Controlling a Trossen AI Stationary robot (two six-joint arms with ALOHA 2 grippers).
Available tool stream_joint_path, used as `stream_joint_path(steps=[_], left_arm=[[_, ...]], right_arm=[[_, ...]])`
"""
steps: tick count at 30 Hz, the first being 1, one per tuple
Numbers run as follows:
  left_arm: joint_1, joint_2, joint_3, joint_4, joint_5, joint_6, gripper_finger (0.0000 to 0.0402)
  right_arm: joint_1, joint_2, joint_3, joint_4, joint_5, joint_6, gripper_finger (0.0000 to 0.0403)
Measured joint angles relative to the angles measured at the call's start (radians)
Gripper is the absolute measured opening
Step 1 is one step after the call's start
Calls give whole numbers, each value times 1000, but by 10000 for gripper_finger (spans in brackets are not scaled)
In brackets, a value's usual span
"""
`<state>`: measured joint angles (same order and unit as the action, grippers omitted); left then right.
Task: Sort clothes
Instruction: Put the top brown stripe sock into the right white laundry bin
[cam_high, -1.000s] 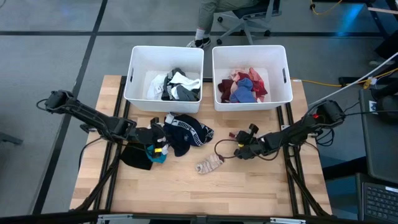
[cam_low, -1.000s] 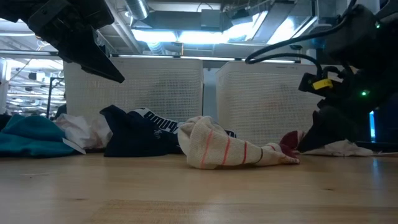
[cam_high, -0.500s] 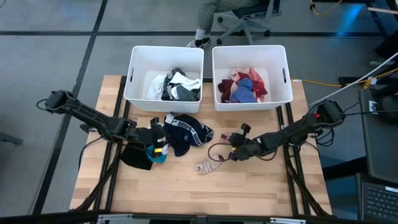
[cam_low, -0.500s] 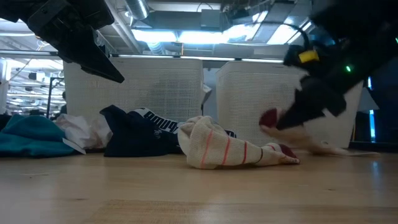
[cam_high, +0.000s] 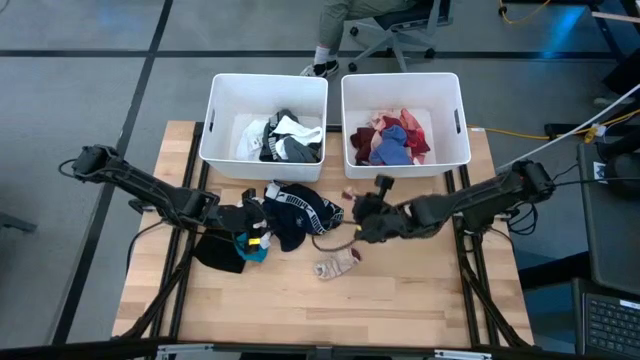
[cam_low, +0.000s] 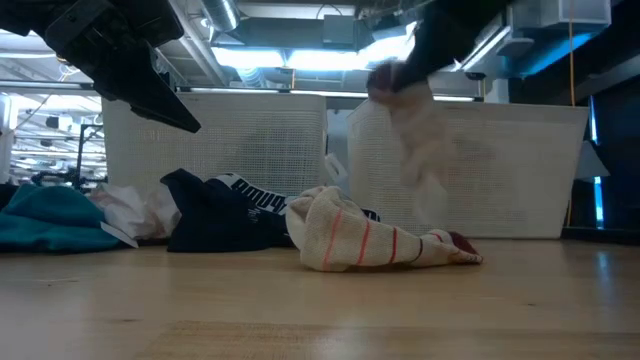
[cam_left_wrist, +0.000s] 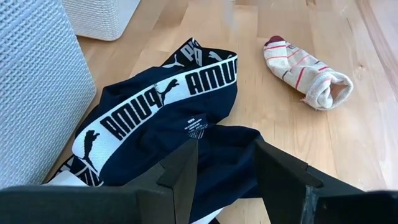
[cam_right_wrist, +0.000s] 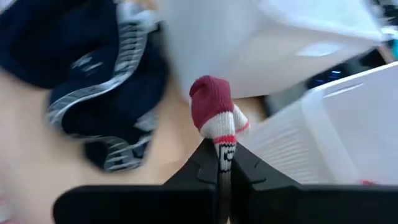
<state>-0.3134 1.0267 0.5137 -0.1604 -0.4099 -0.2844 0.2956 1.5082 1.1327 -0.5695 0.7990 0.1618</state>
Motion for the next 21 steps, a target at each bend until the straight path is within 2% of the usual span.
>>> stream_joint_path(steps=[7,11,15,21], left_arm=[[0,0,0,1,0,3,143],[0,0,0,14,0,3,143],[0,0,0,16,0,3,143],[0,0,0,16,0,3,143]], right_arm=[[-95,0,266,-219,99,-89,15],[-169,0,378,-288,115,-144,16],[-263,0,442,-322,114,-190,16],[-425,-1,448,-325,104,-249,16]])
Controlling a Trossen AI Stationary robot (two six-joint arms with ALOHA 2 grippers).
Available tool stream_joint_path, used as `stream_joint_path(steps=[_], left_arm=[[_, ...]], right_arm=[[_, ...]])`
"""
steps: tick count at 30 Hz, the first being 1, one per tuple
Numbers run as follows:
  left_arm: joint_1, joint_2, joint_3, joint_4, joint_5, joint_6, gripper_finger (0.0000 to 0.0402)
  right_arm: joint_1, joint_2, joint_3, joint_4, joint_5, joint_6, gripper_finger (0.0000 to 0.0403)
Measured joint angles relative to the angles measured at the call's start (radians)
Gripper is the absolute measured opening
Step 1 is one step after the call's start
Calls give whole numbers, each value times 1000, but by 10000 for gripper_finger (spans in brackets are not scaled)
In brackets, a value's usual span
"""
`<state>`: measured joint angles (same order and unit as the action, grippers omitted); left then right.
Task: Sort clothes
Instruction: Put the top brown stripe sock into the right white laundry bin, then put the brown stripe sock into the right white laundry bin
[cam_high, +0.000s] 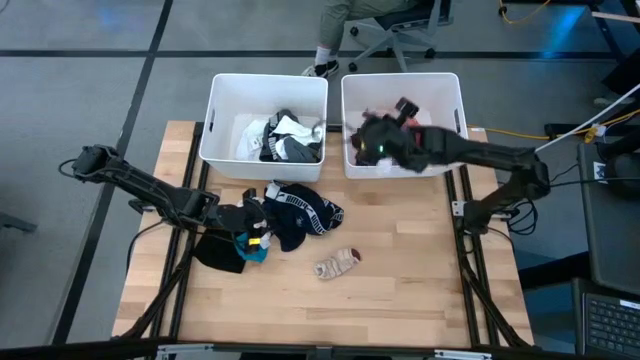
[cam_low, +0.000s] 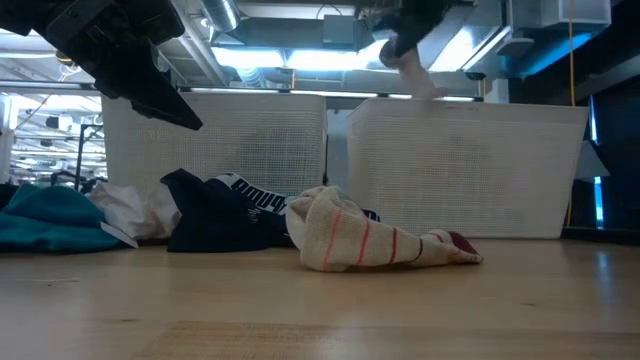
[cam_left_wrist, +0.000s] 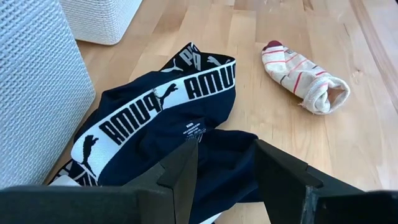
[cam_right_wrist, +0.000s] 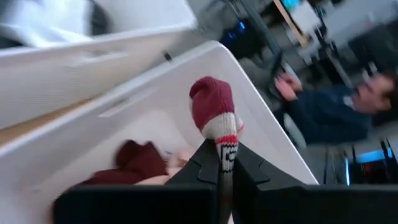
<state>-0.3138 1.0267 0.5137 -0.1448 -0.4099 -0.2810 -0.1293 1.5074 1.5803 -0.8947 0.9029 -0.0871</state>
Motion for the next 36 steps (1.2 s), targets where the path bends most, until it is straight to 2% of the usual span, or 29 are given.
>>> stream_joint_path(steps=[4,8,10,15,19,23,27,31,36], left_arm=[[0,0,0,0,0,0,143],[0,0,0,0,0,0,143],[0,0,0,0,0,0,143],[0,0,0,-1,0,0,143],[0,0,0,-1,0,4,143],[0,0,0,-1,0,4,143],[0,0,0,-1,0,3,143],[0,0,0,-1,0,1,143],[0,0,0,-1,0,-4,143]], right_arm=[[-110,0,0,0,-34,64,17],[-207,0,0,-14,-159,131,22],[-245,6,0,-24,-219,152,37],[-294,29,-1,-44,-337,186,123],[-287,28,-1,-44,-365,187,213],[-261,14,4,-79,-378,188,286],[-205,11,49,-173,-407,224,325],[-85,10,56,-197,-467,244,331],[88,17,51,-191,-559,245,320]])
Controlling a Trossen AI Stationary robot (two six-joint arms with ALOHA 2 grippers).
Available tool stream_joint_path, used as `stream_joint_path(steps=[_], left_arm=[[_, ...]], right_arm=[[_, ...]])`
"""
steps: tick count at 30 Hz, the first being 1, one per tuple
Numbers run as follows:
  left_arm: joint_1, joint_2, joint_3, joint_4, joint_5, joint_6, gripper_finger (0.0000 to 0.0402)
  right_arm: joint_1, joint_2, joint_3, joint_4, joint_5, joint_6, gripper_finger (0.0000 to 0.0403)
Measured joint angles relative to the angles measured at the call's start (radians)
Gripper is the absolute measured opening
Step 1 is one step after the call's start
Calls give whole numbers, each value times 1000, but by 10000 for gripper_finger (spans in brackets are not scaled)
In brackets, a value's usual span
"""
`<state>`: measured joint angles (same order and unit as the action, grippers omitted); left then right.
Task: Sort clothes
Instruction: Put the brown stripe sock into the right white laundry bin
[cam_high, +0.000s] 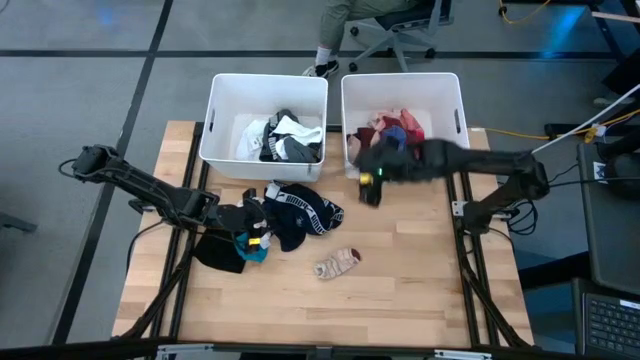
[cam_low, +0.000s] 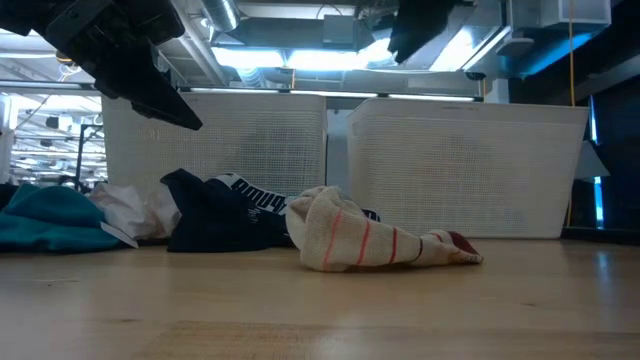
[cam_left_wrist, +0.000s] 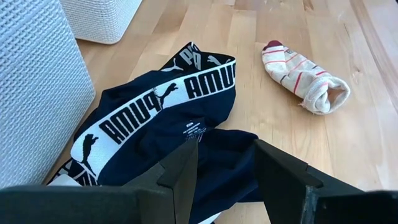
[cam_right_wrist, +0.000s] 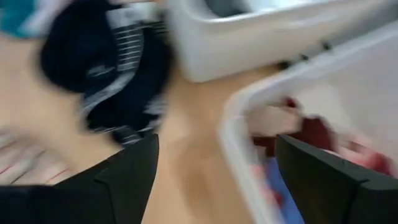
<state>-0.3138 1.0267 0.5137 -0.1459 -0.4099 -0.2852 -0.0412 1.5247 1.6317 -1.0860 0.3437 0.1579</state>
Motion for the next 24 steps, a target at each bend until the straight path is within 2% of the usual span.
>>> stream_joint_path(steps=[6,10,20,24], left_arm=[[0,0,0,0,0,-1,143],[0,0,0,0,0,-3,143],[0,0,0,2,0,3,143],[0,0,0,3,0,4,143]], right_arm=[[184,0,-115,95,-87,-5,305],[267,1,-257,274,-93,-9,293],[346,1,-656,897,-189,-31,269],[350,36,-766,1130,-232,-11,260]])
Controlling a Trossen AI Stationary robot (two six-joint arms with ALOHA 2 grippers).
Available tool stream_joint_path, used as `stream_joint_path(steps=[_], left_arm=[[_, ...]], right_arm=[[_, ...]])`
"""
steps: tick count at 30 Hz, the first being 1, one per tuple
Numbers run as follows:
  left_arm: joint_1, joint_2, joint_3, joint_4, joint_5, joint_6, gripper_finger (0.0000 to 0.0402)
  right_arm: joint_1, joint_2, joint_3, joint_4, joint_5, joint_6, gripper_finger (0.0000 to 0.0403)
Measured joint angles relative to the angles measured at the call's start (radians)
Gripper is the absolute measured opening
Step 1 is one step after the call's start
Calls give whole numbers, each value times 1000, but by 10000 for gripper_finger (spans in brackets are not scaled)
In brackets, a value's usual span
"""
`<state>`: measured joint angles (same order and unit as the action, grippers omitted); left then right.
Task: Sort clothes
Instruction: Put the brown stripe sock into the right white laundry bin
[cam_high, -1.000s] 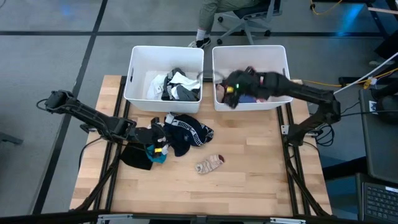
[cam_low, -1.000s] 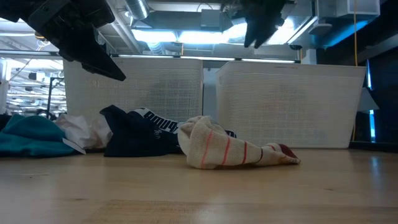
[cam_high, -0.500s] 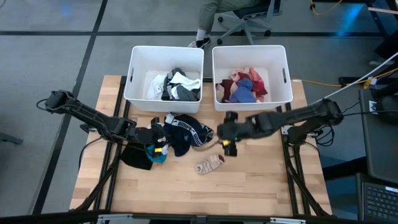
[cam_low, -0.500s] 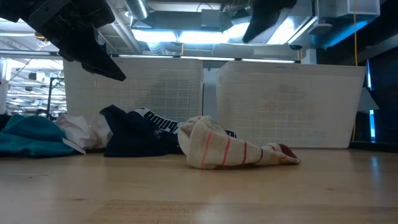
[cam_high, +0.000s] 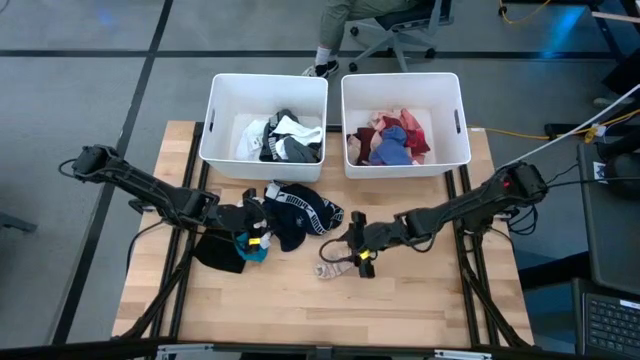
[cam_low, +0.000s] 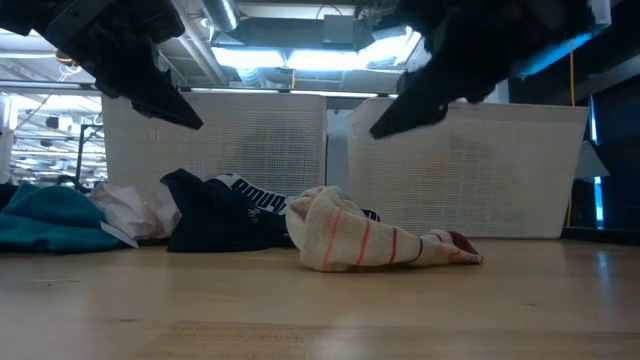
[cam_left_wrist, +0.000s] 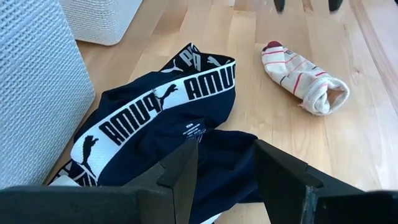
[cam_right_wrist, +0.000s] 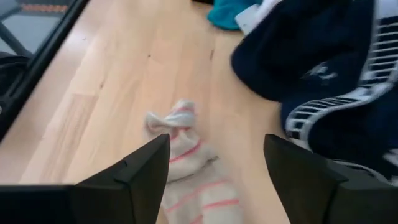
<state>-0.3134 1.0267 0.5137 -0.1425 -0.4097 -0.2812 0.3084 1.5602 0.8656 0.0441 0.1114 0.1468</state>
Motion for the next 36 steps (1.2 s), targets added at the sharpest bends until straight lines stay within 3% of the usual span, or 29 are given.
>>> stream_joint_path(steps=[8,14,19,27,33,36], left_arm=[[0,7,0,6,0,0,143],[0,18,0,5,0,0,143],[0,21,0,6,0,0,143],[0,21,0,6,0,0,143],[0,21,0,5,0,0,143],[0,21,0,5,0,0,143]], right_arm=[[0,189,-28,232,-87,11,246],[-1,286,-28,310,-105,7,233],[-1,325,-27,328,-105,8,191],[-1,318,-27,320,-105,-15,18],[-1,240,-27,249,-79,-25,26],[-1,162,-27,174,-45,-50,10]])
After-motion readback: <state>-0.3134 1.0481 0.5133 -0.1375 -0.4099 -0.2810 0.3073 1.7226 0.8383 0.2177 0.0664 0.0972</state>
